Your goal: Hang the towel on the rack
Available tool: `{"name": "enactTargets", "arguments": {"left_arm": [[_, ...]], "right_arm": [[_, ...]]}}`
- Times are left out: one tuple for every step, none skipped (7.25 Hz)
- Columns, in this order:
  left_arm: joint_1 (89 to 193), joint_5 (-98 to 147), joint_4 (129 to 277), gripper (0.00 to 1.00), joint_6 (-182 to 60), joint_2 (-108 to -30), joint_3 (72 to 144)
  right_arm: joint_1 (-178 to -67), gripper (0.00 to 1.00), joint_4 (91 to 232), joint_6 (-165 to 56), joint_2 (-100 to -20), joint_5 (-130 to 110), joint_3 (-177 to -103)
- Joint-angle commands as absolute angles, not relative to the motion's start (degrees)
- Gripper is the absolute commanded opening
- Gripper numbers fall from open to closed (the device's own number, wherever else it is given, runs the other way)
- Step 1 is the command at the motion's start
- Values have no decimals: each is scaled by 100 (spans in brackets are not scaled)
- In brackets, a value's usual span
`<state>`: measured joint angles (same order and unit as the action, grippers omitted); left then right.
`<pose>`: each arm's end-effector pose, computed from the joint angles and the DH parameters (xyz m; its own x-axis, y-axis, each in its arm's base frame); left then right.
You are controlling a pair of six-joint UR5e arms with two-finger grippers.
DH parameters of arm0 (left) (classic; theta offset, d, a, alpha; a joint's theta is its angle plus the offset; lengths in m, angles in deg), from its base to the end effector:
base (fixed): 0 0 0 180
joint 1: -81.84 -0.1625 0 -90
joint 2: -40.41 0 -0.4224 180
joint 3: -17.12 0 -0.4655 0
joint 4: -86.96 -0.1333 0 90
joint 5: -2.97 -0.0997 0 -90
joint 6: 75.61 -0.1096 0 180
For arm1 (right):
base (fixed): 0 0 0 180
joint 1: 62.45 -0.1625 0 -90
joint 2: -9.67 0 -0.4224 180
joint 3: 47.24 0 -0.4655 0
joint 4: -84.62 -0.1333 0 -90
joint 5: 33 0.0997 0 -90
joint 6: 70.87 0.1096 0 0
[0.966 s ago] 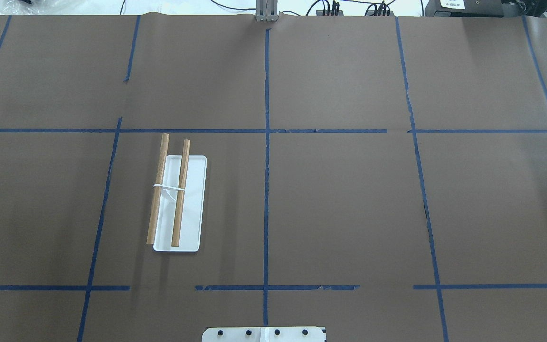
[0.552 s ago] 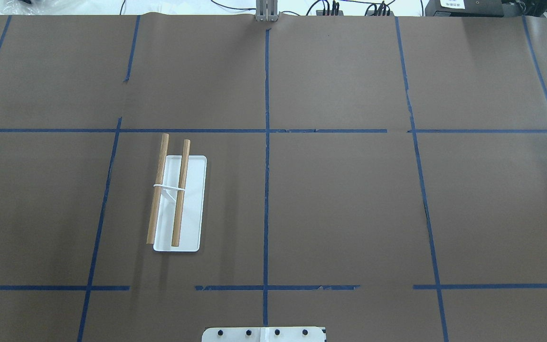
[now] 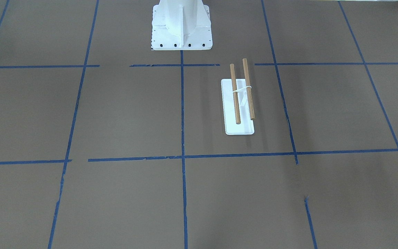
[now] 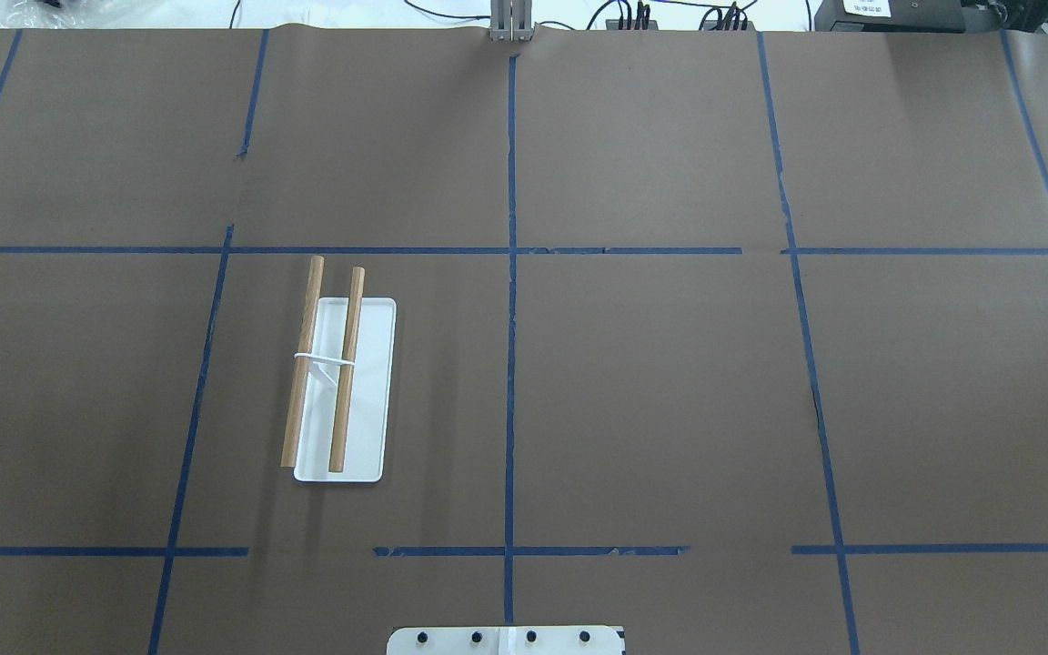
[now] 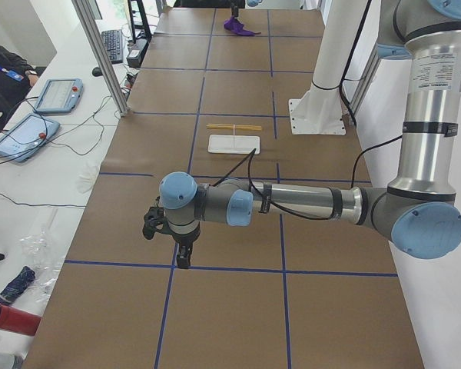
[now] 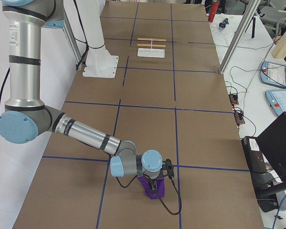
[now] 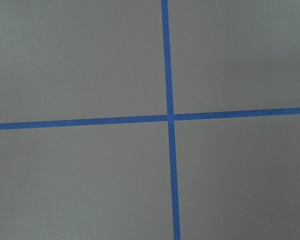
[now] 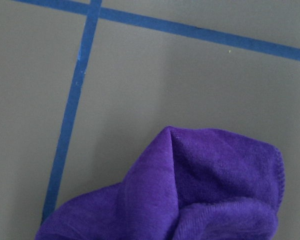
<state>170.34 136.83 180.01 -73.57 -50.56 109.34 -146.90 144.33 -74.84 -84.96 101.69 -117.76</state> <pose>-0.0422 -0.5809 0.6267 0.7193 0.0587 -0.6922 -0.0004 0.9965 0.0841 0.0078 -0.5014 0.8404 0.6919 -0.2123 0.6901 0.1444 0.9772 0.1558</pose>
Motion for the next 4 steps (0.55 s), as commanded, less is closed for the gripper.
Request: {"name": "enactTargets", "arguments": {"left_arm": [[17034, 13683, 18004, 100, -7359, -5056, 10975], [17034, 13683, 18004, 100, -7350, -5056, 11010], [17034, 13683, 18004, 100, -7350, -5056, 11072], [17034, 13683, 18004, 100, -7359, -5047, 11098]], "right_arm": [[-14455, 100, 14412, -7474, -8499, 10034, -11659], [-14437, 52, 14377, -7326, -8499, 9955, -11650], [-14437, 1, 14368, -7333, -8499, 9867, -11650], [-14437, 0, 14368, -7342, -8490, 9866, -11641]]}}
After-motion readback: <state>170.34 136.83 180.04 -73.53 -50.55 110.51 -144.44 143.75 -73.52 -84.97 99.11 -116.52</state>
